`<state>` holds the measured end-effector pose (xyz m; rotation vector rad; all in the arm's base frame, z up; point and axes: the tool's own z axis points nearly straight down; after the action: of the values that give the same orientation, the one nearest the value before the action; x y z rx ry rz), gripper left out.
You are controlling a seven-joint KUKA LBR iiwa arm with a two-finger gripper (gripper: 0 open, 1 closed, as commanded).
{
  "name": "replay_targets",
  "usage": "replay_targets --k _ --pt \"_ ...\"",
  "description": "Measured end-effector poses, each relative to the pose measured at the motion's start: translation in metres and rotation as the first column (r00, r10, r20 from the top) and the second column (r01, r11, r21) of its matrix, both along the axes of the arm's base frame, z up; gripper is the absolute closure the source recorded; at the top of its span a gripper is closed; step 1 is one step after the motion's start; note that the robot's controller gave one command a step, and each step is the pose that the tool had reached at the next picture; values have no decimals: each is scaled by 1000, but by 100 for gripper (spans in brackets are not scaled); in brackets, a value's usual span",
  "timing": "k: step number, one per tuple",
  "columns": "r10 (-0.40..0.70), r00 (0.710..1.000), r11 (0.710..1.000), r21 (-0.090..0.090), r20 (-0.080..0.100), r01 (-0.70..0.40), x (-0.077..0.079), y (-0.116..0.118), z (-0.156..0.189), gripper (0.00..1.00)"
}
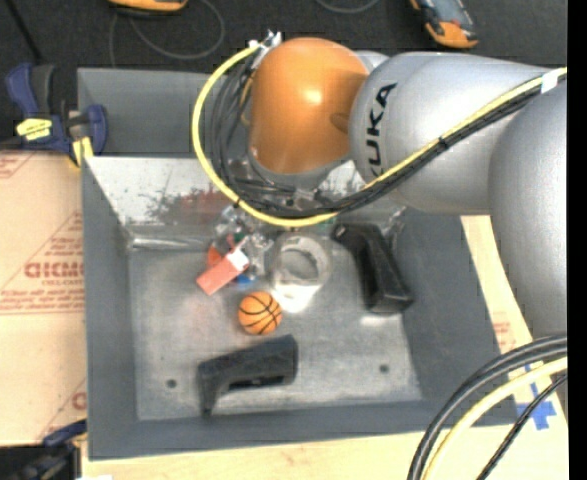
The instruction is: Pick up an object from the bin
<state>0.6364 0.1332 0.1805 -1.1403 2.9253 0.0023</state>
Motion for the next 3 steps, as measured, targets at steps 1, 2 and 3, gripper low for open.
replay_targets --k 1,2,3 --pt "-1 1000 1000 0 0 1 0 0 0 100" --pt "-2 1000 1000 0 0 2 0 0 0 100" --pt "-3 1000 1000 0 -1 3 0 0 0 100"
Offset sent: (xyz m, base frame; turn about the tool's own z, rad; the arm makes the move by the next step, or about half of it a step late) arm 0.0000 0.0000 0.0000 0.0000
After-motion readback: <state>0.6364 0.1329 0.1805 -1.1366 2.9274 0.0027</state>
